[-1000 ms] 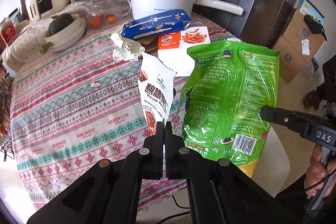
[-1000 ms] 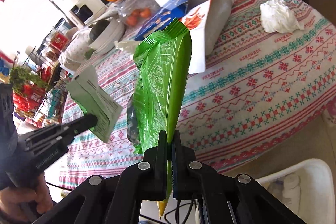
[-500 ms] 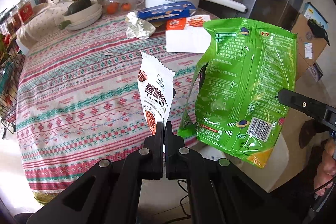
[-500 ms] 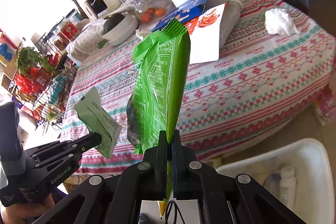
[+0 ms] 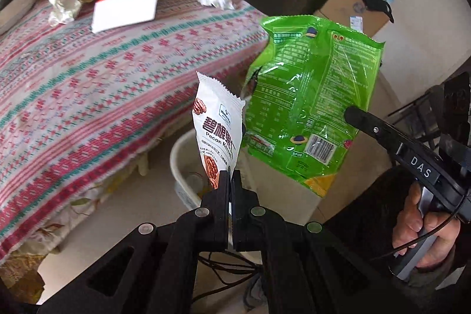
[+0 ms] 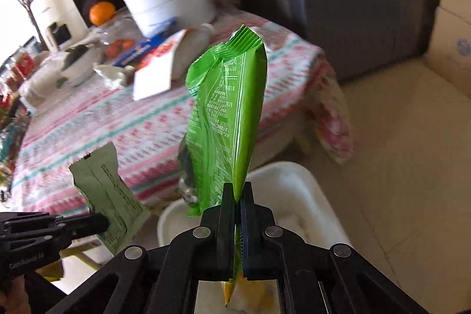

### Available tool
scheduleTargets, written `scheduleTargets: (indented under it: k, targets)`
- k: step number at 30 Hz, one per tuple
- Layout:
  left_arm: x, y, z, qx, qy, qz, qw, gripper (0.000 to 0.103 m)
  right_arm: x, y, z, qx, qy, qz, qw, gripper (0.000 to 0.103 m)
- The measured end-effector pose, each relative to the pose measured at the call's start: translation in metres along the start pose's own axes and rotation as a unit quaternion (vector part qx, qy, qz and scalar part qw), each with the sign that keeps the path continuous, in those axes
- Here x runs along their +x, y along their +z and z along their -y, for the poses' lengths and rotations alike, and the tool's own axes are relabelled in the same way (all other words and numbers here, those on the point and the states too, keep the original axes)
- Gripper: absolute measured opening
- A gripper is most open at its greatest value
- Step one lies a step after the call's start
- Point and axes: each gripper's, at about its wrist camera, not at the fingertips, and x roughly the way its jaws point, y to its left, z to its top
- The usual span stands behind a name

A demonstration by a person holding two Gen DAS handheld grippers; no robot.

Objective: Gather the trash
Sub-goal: 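Open both tools over the white bin to drop the green bag and pecan packet, then grasp the crumpled foil wrapper with the left tool while the right tool grasps the white tissue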

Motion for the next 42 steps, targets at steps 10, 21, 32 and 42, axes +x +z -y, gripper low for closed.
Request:
scheduleTargets:
  k: [10,21,32,42]
  targets:
    - [0.069,-0.008,0.024,0.007,-0.027,-0.087,0.9959,0.007,0.030,-0.024,0.000,-0.052,-0.113,-0.064,0.990,0.009]
    - [0.064,-0.002,0.010,-0.031,-0.017,-0.070,0.9969,0.034,0.028,-0.020,0.002,-0.038,-0.094,-0.052,0.994,0.050]
    - [0.036,0.008,-0.025,-0.077,0.009,-0.039,0.9962,0.035,0.033,-0.016,-0.005,-0.019,-0.055,-0.050,0.997,0.057]
    - [0.001,0.020,-0.072,-0.142,0.055,0.012,0.9882,0.039,0.044,-0.013,-0.014,0.008,0.000,-0.057,0.998,0.065]
